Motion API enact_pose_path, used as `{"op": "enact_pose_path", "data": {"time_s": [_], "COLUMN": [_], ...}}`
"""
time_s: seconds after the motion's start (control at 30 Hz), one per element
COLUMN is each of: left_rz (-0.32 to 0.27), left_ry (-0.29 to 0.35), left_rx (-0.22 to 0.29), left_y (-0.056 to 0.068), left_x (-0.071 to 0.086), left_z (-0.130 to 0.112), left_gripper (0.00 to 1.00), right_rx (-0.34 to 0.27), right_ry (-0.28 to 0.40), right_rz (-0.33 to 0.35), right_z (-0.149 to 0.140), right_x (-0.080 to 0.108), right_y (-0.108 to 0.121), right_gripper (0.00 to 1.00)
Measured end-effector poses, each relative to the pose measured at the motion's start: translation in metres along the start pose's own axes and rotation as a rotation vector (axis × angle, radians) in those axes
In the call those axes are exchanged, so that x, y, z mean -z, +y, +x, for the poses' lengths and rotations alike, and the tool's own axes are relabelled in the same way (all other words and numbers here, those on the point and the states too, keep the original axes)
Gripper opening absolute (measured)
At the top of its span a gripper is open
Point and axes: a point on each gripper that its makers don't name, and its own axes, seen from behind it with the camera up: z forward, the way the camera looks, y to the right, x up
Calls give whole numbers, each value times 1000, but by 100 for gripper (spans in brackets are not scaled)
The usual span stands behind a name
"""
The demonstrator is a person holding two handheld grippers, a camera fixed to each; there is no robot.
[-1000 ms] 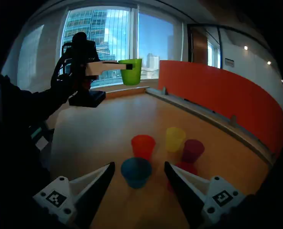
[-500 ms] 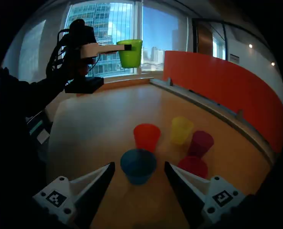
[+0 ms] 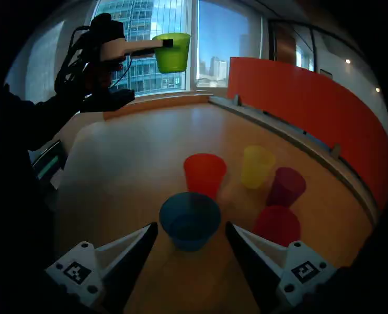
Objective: Pour water
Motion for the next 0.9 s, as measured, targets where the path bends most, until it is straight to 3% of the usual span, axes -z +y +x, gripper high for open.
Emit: {"op": "enact_pose_path", "data": {"time_s": [0.47, 0.7, 0.9], "left_rz": [4, 4, 0], "left_ry": [-18, -33, -43], "left_rx": [-8, -10, -5], "left_y": [2, 2, 4], "left_x": [13, 18, 20], "left_z": [-9, -17, -22], "left_gripper": [86, 87, 86], "right_rx": [11, 0, -15], "right_ry": [-17, -3, -4], "right_rz": [8, 5, 16], "right_z": [-7, -5, -7], "right_x": [-32, -39, -42], "right_y": [-2, -1, -5], "right_gripper": [100, 100, 90]}}
